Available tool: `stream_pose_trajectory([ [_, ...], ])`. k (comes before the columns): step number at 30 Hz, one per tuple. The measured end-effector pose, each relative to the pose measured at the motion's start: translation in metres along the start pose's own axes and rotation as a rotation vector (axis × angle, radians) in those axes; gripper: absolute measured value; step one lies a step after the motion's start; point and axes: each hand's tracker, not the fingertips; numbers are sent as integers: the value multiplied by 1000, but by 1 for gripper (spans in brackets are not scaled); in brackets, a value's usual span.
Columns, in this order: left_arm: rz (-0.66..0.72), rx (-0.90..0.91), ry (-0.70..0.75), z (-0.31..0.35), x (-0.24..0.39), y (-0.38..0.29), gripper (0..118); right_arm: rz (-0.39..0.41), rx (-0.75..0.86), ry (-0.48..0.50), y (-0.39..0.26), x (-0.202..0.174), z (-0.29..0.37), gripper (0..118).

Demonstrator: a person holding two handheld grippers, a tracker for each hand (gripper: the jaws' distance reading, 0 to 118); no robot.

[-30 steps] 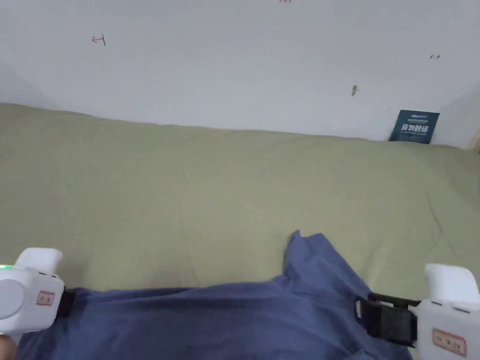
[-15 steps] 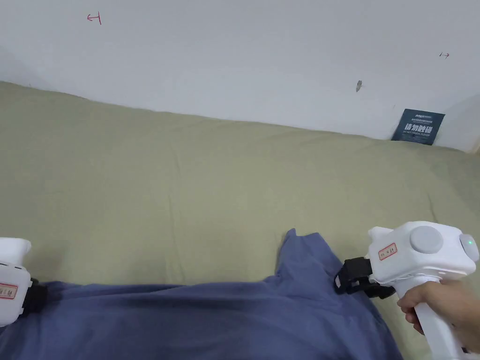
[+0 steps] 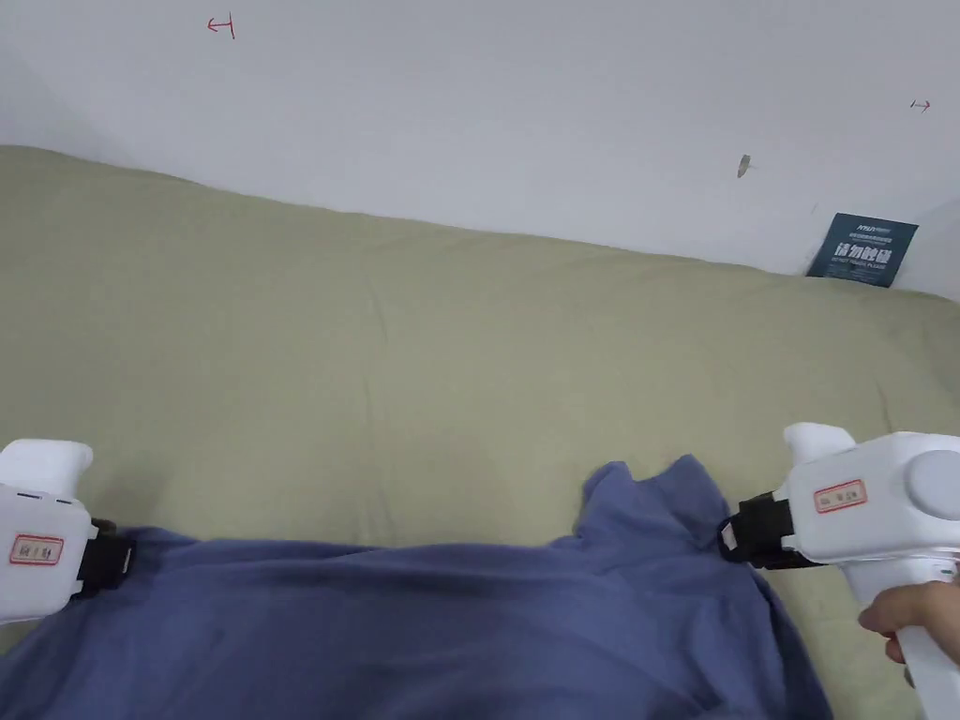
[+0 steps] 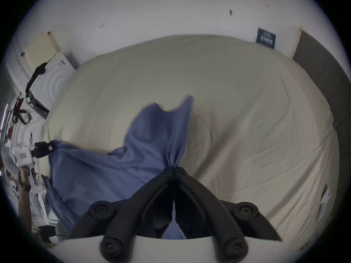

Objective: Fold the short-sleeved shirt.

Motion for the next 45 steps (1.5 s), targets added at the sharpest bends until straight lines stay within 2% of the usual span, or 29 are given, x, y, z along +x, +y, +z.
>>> stream_pose_trajectory([
  [5,-52,119,-45,57,1,2,0,52,124,39,-19,-22,73,2],
  [11,-103,182,-60,127,-2,-18,0,130,147,34,-64,-51,150,2],
  [16,-127,197,-58,168,-6,-63,0,129,143,27,-119,-59,189,2],
  [21,-138,131,-52,177,-12,-126,0,44,82,21,-189,-53,188,2],
  [27,-100,-28,-43,161,-20,-193,0,-103,-23,-9,-260,-35,163,2],
  [28,-92,-55,-50,158,-20,-202,0,-95,-26,-6,-268,-33,159,2],
  [31,-113,-121,-22,146,-17,-222,0,-147,-69,-36,-284,-19,146,2],
  [35,-111,-108,-10,135,-20,-231,0,-199,-78,-43,-296,-11,133,2],
  [38,-65,-108,-14,132,-25,-226,0,-211,-74,-52,-296,-11,123,2],
  [39,-65,-109,-13,133,-25,-226,4,-206,-83,-50,-296,-12,122,2],
  [40,-67,-111,-8,134,-24,-226,8,-206,-102,-50,-293,-12,120,4],
  [41,-62,-108,9,140,-24,-226,16,-211,-104,-47,-291,-12,124,11],
  [42,-48,-105,19,146,-24,-225,35,-222,-96,-32,-290,-11,131,37],
  [43,7,-101,14,157,-29,-224,50,-240,-75,4,-287,-12,141,65],
  [44,60,-67,-2,173,-34,-223,62,-246,-43,22,-283,-15,157,88],
  [45,86,-11,-12,190,-37,-221,66,-238,2,7,-279,-20,174,92],
])
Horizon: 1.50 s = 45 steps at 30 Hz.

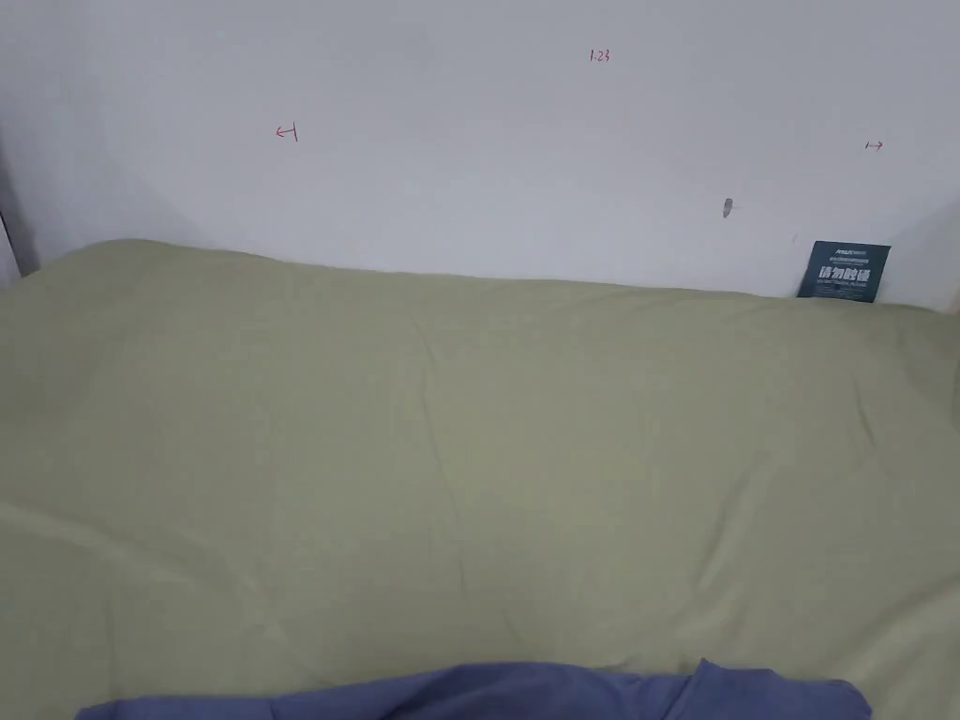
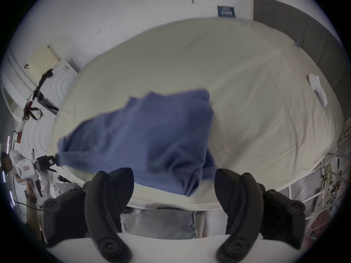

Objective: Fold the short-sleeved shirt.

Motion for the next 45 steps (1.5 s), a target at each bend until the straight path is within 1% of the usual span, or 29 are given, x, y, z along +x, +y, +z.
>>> stream_pose_trajectory([
  [1,15,58,1,20,4,5,66,25,57,-26,4,-10,18,91],
  [2,3,130,56,40,12,11,66,62,128,-72,7,-27,42,91],
  [3,-11,185,81,53,23,17,67,98,191,-101,10,-42,57,91],
  [5,-53,299,53,80,59,32,68,153,324,-147,15,-78,81,92],
  [6,-56,334,41,85,75,37,70,174,379,-161,15,-95,87,92],
  [8,-62,404,20,86,110,42,70,223,448,-146,12,-132,90,92],
  [9,-78,429,15,79,125,44,70,227,475,-140,9,-145,89,92],
  [12,-81,440,20,59,174,36,70,204,553,-95,-5,-179,70,92],
  [13,-99,446,11,48,184,32,69,207,550,-103,-11,-189,61,88],
  [14,-124,447,10,40,197,26,68,221,553,-119,-16,-197,52,77],
  [15,-150,434,5,35,208,21,62,240,553,-136,-21,-204,45,49],
  [16,-160,428,8,30,217,15,49,267,546,-165,-27,-213,37,18],
  [17,-168,435,9,25,225,8,49,296,542,-198,-33,-220,27,18],
  [18,-171,442,9,21,230,2,41,314,531,-245,-38,-224,18,9],
  [19,-173,451,24,16,236,-4,23,317,549,-306,-47,-228,9,2],
  [20,-168,466,72,10,242,-12,0,291,580,-326,-55,-229,4,2],
  [21,-164,476,101,8,244,-14,0,272,588,-302,-60,-227,0,1],
  [22,-168,463,72,4,245,-18,0,235,587,-258,-65,-225,-4,1],
  [23,-187,426,32,1,245,-21,0,222,566,-222,-68,-223,-8,1],
  [25,-202,403,54,-3,251,-30,0,256,518,-259,-70,-225,-14,1],
  [31,-203,407,82,-3,250,-32,0,261,548,-247,-70,-223,-8,1],
  [33,-188,411,82,-1,248,-26,0,249,549,-242,-67,-220,-8,1],
  [37,-169,435,90,0,241,-20,0,253,549,-245,-64,-219,-8,1],
  [41,-138,430,84,2,233,-14,0,252,542,-249,-65,-218,-8,1],
  [45,-103,424,15,13,212,1,0,249,538,-240,-60,-211,-4,1],
])
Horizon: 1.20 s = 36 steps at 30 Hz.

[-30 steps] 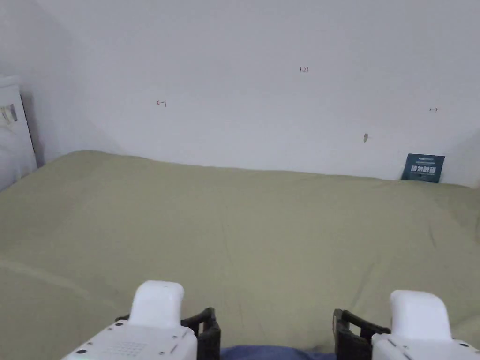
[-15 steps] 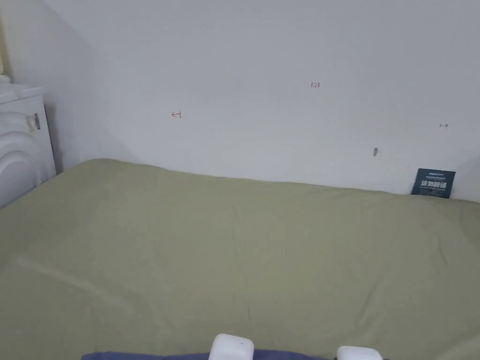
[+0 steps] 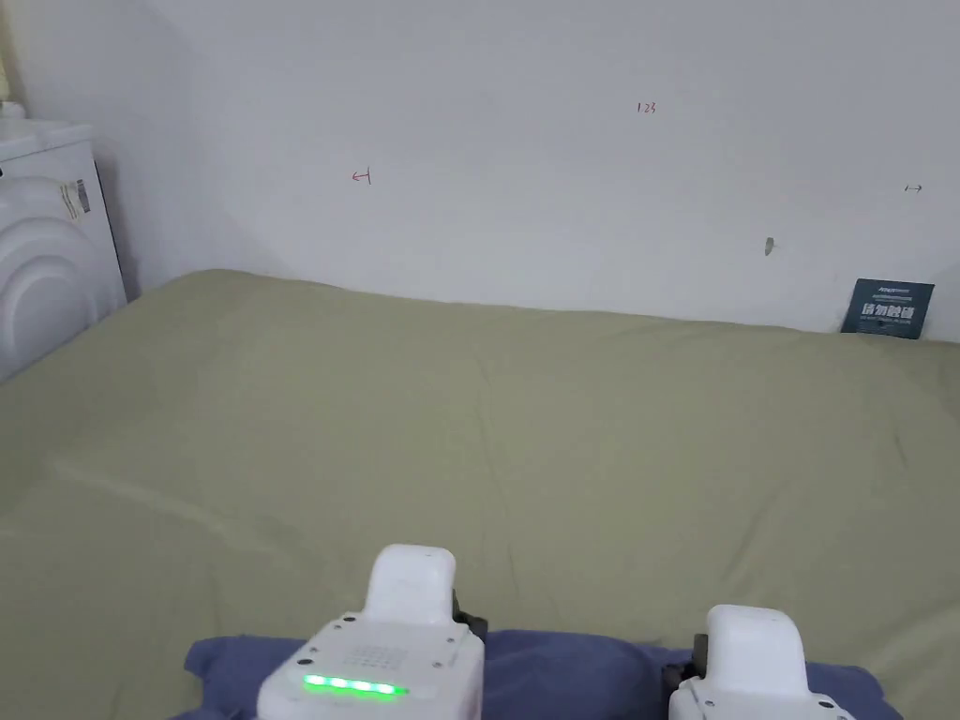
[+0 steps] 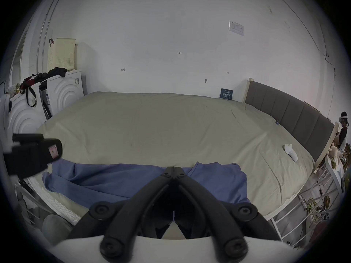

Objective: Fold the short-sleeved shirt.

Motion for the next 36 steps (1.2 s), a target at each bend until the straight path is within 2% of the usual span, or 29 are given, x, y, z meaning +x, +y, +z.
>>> stream_pose_trajectory([
  [4,10,-8,-138,2,-63,16,2,-1,2,16,5,13,-2,1],
  [5,59,-26,-191,0,-89,20,4,-4,-1,17,5,16,-3,1],
  [6,106,-55,-210,-2,-110,23,12,-5,-2,17,6,19,-4,1],
  [7,157,-128,-232,-6,-136,29,22,-7,-6,20,7,21,-5,1],
  [8,217,-194,-278,-12,-162,33,38,-16,-8,27,8,24,-4,1],
  [9,260,-251,-309,-15,-183,32,68,-25,-11,39,9,26,-5,1],
  [10,269,-274,-345,-17,-204,29,82,-30,-15,47,11,27,-5,1],
  [11,280,-293,-385,-20,-223,25,91,-33,-17,58,12,28,-6,1],
  [12,329,-306,-393,-23,-237,21,94,-36,-15,69,13,29,-7,1],
  [15,430,-403,-389,-35,-280,-1,94,-37,-20,84,18,30,-6,1],
  [19,573,-483,-336,-49,-290,-35,94,-42,-15,98,25,33,-4,1],
  [22,639,-502,-421,-63,-279,-52,94,-46,-8,105,31,37,-2,1],
  [25,650,-508,-392,-72,-262,-59,95,-77,3,115,36,42,1,1],
  [26,665,-459,-391,-70,-260,-58,95,-82,5,118,37,44,3,1],
  [27,727,-431,-409,-69,-259,-57,95,-84,5,119,38,45,4,1],
  [28,792,-435,-421,-88,-286,-60,95,-87,7,120,38,47,5,1],
  [30,845,-432,-416,-87,-283,-58,95,-103,5,125,39,50,6,1],
  [33,826,-458,-427,-87,-273,-62,94,-159,-3,141,38,55,4,1],
  [34,829,-468,-419,-87,-272,-63,91,-163,-7,142,37,56,4,1],
  [35,824,-470,-394,-87,-267,-66,82,-166,-9,138,37,56,4,1],
  [36,816,-474,-346,-87,-267,-68,58,-169,-8,137,36,57,5,1],
])
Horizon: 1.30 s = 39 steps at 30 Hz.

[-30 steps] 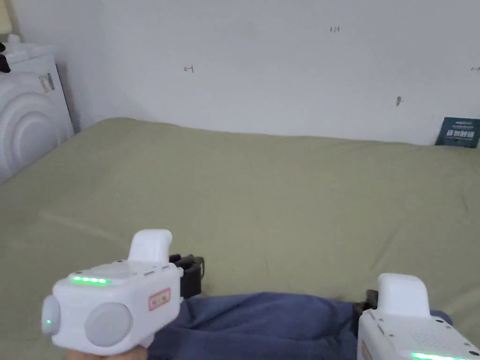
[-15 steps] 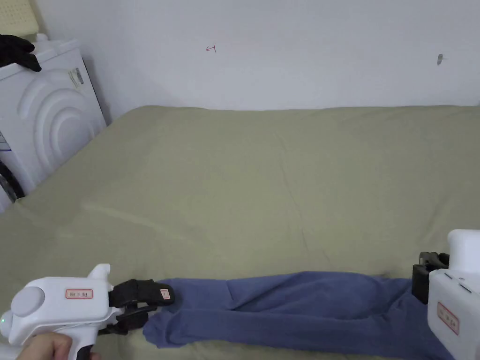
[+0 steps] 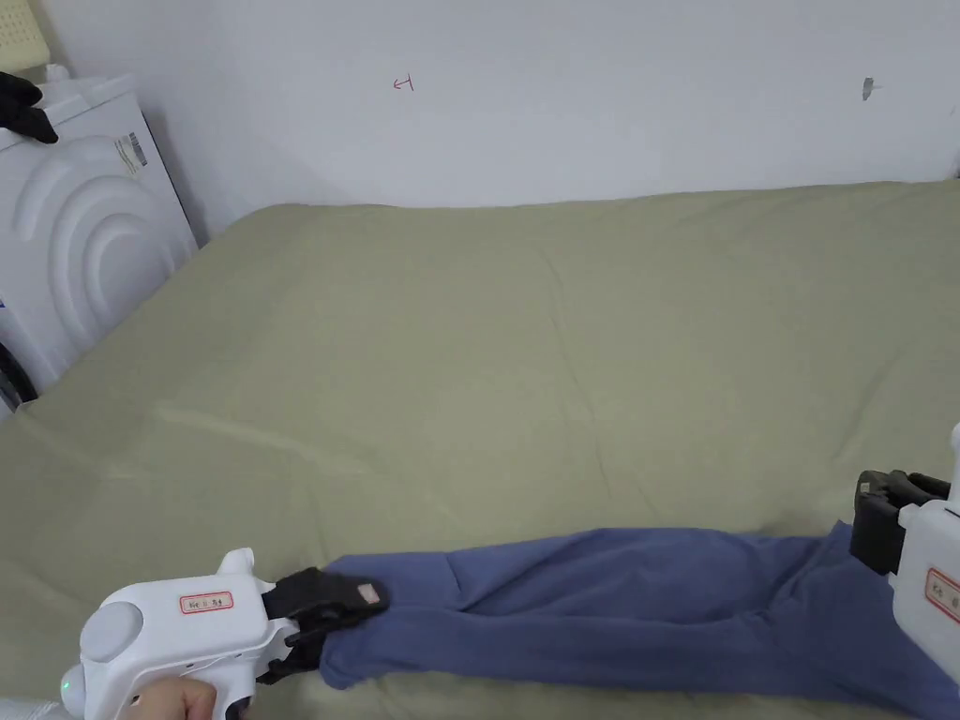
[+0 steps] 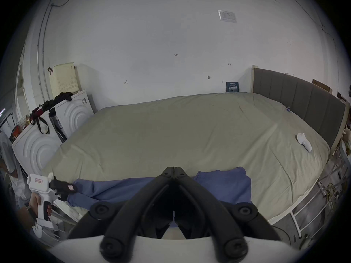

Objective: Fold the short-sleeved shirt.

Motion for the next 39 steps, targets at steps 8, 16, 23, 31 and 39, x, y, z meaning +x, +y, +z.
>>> stream_pose_trajectory([
  [8,-142,126,134,9,46,-20,10,-24,24,0,3,12,14,1],
  [16,-580,108,255,-26,186,-61,10,-38,53,-15,12,24,28,1],
  [23,-728,-65,182,-116,248,-115,11,-73,57,-45,10,45,36,1],
  [31,-569,-197,0,-156,225,-126,66,-104,46,-75,4,65,38,2],
  [39,-508,47,-73,-109,209,-91,59,-117,47,-64,3,64,38,2],
])
